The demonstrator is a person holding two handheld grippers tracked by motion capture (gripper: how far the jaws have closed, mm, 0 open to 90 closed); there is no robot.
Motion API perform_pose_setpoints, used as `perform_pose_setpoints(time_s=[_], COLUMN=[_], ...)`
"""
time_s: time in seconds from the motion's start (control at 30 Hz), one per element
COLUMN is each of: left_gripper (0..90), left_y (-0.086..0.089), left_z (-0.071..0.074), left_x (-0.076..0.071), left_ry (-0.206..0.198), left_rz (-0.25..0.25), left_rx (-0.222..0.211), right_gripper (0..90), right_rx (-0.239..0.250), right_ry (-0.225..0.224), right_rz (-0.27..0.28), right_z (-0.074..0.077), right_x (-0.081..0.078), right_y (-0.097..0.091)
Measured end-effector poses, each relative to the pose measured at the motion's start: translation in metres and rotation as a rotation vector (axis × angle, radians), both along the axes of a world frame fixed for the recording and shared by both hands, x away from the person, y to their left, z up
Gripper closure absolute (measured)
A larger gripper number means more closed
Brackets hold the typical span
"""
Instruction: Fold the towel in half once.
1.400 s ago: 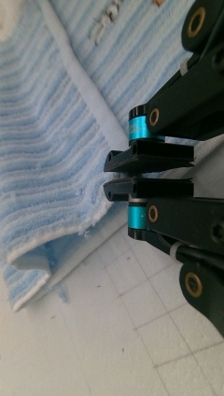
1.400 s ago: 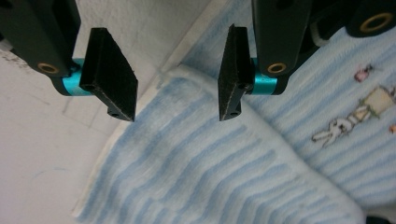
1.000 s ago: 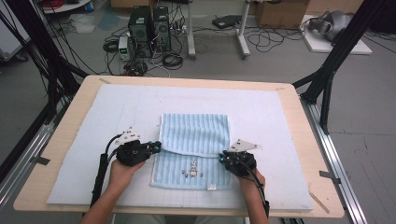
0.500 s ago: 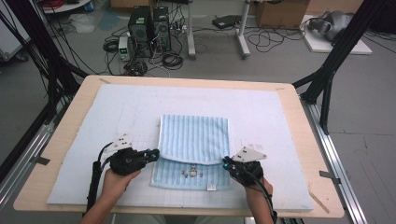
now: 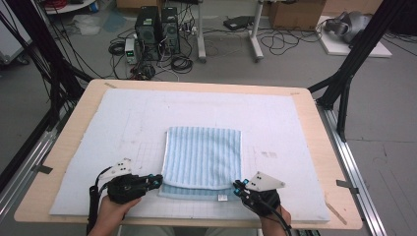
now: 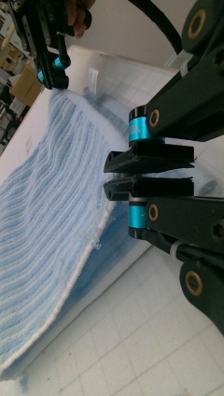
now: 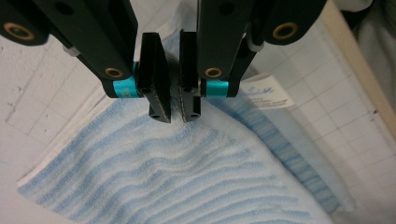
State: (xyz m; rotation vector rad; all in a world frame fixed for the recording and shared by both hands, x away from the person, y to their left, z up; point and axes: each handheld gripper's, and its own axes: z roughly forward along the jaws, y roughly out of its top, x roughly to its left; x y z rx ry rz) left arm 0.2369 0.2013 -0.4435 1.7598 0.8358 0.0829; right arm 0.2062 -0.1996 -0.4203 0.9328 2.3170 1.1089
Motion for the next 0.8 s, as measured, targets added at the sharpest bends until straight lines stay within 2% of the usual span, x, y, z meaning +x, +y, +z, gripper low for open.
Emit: perform_pose_setpoints(time_s=[0.07, 0.17, 0.23, 0.3, 0.33, 0.37, 0.4, 0.43, 0.47, 0.57, 0.63, 0.77, 0.8], left_gripper=[84.5, 84.5, 84.5, 84.3, 83.6, 80.4, 71.3, 62.0, 59.9, 57.7, 56.5, 56.4, 56.4], left_y=[0.001, 0.001, 0.001, 0.001, 0.001, 0.001, 0.001, 0.001, 0.001, -0.001, -0.004, -0.007, -0.007], left_z=[0.0, 0.0, -0.002, -0.005, -0.006, -0.007, -0.007, -0.006, -0.004, 0.001, 0.003, 0.006, 0.006], left_x=[-0.004, -0.011, -0.014, -0.016, -0.016, -0.016, -0.014, -0.011, -0.009, 0.002, 0.009, 0.021, 0.023], left_ry=[0.008, 0.006, 0.01, 0.016, 0.02, 0.026, 0.033, 0.035, 0.026, -0.004, -0.016, -0.027, -0.031], left_rz=[-0.007, -0.019, -0.026, -0.033, -0.035, -0.024, -0.006, 0.006, 0.015, 0.03, 0.044, 0.065, 0.068], left_rx=[-0.002, 0.017, 0.028, 0.035, 0.038, 0.041, 0.045, 0.049, 0.047, 0.041, 0.035, 0.019, 0.015], right_gripper=[82.8, 82.3, 81.6, 77.7, 72.3, 65.5, 59.3, 56.9, 56.3, 59.8, 64.0, 70.2, 70.7], right_rx=[0.001, -0.015, -0.021, -0.038, -0.044, -0.044, -0.031, -0.006, 0.018, 0.031, 0.026, -0.01, -0.014], right_ry=[0.006, -0.005, 0.005, 0.013, 0.013, 0.012, 0.003, -0.001, -0.007, -0.033, -0.03, 0.003, 0.024], right_rz=[0.001, 0.008, 0.01, 0.012, 0.007, -0.008, -0.031, -0.057, -0.071, -0.108, -0.105, -0.074, -0.07], right_z=[0.001, 0.002, 0.0, -0.002, -0.003, -0.003, -0.002, 0.0, 0.002, 0.006, 0.005, -0.005, -0.009], right_x=[-0.007, -0.014, -0.017, -0.019, -0.019, -0.019, -0.018, -0.017, -0.015, -0.005, 0.004, 0.023, 0.027], right_y=[0.0, 0.001, 0.001, 0.002, 0.002, 0.001, 0.0, -0.002, -0.004, -0.005, -0.003, 0.007, 0.008])
